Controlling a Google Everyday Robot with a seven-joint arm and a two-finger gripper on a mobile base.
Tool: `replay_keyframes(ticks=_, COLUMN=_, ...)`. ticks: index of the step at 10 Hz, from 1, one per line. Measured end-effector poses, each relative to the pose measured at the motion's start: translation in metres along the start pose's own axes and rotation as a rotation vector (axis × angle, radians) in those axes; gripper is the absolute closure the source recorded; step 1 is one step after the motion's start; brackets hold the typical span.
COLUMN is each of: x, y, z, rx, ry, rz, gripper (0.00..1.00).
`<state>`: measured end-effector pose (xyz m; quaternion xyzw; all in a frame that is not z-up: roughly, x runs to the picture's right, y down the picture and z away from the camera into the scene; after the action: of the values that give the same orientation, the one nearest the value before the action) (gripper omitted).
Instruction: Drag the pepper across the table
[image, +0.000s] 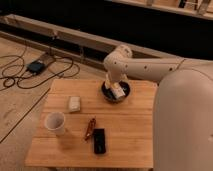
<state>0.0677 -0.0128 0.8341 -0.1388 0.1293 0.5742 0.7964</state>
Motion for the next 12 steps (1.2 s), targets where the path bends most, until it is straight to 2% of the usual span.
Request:
replay_keyframes(ticks=3, x=0.037, y=0.03, z=-0.008, rx=-0.002, ry=0.041, rz=0.015, gripper=0.28)
replay_keyframes(ticks=4, x=0.055, y=0.048, z=-0.01, rx=-0.009, ry=0.064, rz=0.012, gripper=0.28)
replay_keyframes(ticks=8, x=0.114, y=0.111, z=-0.017, rx=-0.052, ry=0.143, rz=-0.023, gripper=0.28)
replay_keyframes(ticks=12, x=0.154, y=0.153, z=-0.023, rx=-0.096, ry=0.188, rz=-0.046, gripper=0.28)
